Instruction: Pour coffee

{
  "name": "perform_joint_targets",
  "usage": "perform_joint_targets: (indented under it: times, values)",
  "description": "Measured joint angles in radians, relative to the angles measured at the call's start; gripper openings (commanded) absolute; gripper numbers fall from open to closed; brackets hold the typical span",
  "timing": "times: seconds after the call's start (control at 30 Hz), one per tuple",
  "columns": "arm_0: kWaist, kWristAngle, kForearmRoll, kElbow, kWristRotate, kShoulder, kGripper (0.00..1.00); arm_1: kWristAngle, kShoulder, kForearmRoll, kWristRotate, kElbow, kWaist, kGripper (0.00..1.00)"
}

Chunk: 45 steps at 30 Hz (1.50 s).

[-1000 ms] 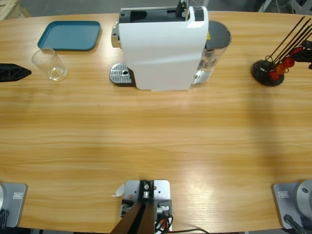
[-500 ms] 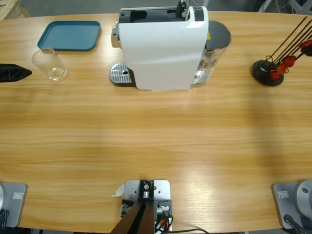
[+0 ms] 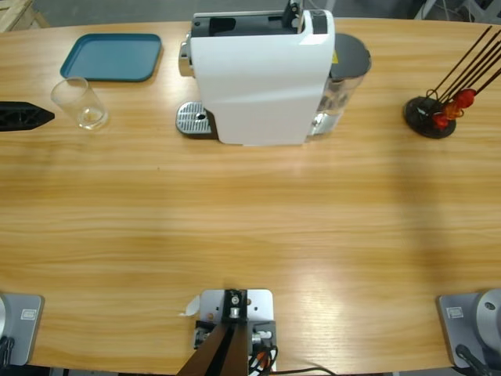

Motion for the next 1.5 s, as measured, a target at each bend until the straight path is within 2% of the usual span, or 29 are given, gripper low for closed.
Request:
perform_joint_targets:
  times: [0.17,0.27,0.37,0.43,0.57,0.7,0.93,1.13,1.3,1.5]
  values:
    - [0.0,0.0,-0.004,0.0,0.0,0.001,0.821,0.0,-0.006,0.108,-0.028,-0.124,0.016,0.0]
    - [0.0,0.0,-0.005,0.0,0.0,0.003,0.821,0.049,-0.02,0.145,-0.101,-0.187,0.109,0.0]
    - [0.0,-0.002,-0.01,0.0,0.0,0.011,0.821,0.155,-0.032,0.159,-0.163,-0.233,0.272,0.0]
    - [0.0,-0.005,-0.014,0.0,0.0,0.018,0.821,0.193,-0.035,0.167,-0.179,-0.261,0.421,0.0]
    - [0.0,-0.016,-0.018,0.0,0.0,0.027,0.821,0.215,-0.027,0.19,-0.21,-0.324,0.688,0.0]
    - [0.0,-0.019,-0.019,0.0,0.0,0.027,0.821,0.218,0.032,0.277,-0.268,-0.399,0.84,0.0]
    - [0.0,-0.027,-0.019,0.0,0.0,0.027,0.821,0.215,0.164,0.397,-0.403,-0.527,0.929,0.0]
    - [0.0,-0.029,-0.019,0.0,0.0,0.027,0.821,0.208,0.29,0.413,-0.523,-0.628,0.952,0.0]
    - [0.0,-0.029,-0.019,0.0,0.0,0.027,0.821,0.119,0.373,0.414,-0.619,-0.716,0.955,0.0]
    - [0.0,-0.029,-0.019,0.0,0.0,0.027,0.821,0.027,0.442,0.402,-0.658,-0.76,0.956,0.0]
